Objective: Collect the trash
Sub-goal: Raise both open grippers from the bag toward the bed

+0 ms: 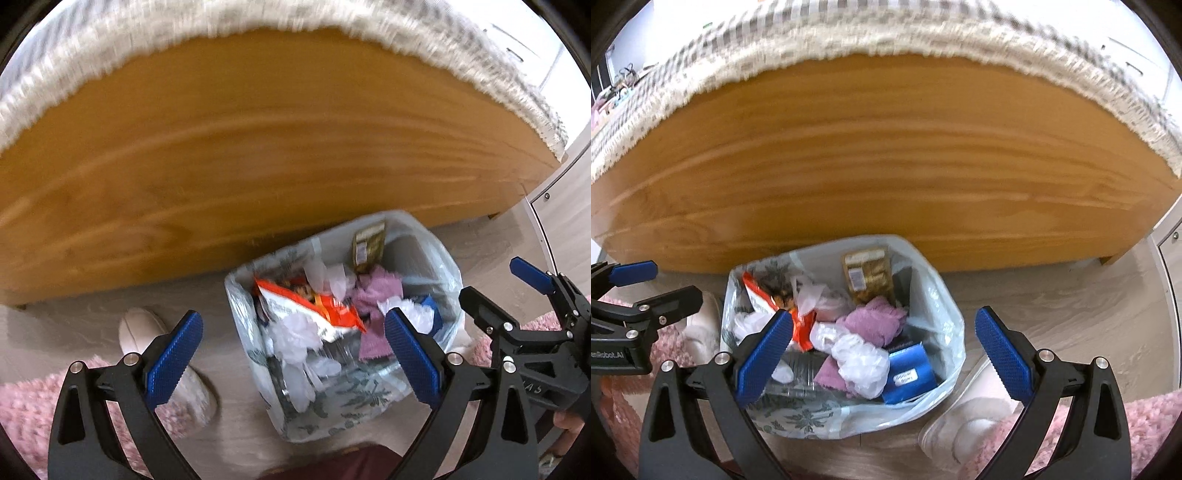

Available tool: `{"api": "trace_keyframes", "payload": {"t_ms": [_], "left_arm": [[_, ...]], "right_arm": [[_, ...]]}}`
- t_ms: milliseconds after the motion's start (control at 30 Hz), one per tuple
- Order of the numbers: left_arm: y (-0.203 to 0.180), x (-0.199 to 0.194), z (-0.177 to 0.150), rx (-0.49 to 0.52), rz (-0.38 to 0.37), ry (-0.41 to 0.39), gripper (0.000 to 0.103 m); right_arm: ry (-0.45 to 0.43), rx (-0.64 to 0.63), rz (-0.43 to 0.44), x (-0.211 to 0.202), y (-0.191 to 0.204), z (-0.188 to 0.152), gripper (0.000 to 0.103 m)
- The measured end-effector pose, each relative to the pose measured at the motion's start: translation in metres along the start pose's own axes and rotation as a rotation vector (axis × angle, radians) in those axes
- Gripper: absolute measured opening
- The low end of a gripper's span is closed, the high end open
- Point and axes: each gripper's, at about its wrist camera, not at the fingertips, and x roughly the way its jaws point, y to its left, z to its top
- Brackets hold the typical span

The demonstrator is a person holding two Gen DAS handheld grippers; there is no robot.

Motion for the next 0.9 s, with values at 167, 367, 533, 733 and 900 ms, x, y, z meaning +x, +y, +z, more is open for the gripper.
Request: {"api": "trace_keyframes", "payload": {"t_ms": [167, 367, 533, 733, 900], "left_arm": [[-0.004, -0.033, 0.01, 0.035, 0.026, -0.142, 0.095], [-0.011, -0.072, 0.022, 0.058, 0.036, -0.269, 0.095], [-0.019, -0.104, 0.035, 0.097, 0.037, -0.372, 0.095], [-0.014, -0.134, 0.059, 0.068, 0.011, -0.454, 0.095], [-0.01, -0.15, 0.081, 0.054, 0.005, -0.521, 0.095]], "right_arm": [[-0.11, 0.008, -0.008, -0.027, -0.004, 0.01, 0.095], [-0.246, -0.008, -0.023, -0.061, -0.005, 0.025, 0.095], [-0.373, -0.041, -0.048, -0.092, -0.003, 0.042, 0.095], [-0.504, -0.037, -0.061, -0.119, -0.007, 0.069, 0.095], [-0.589, -0.053, -0.079, -0.127, -0.01, 0.093, 0.095]]}}
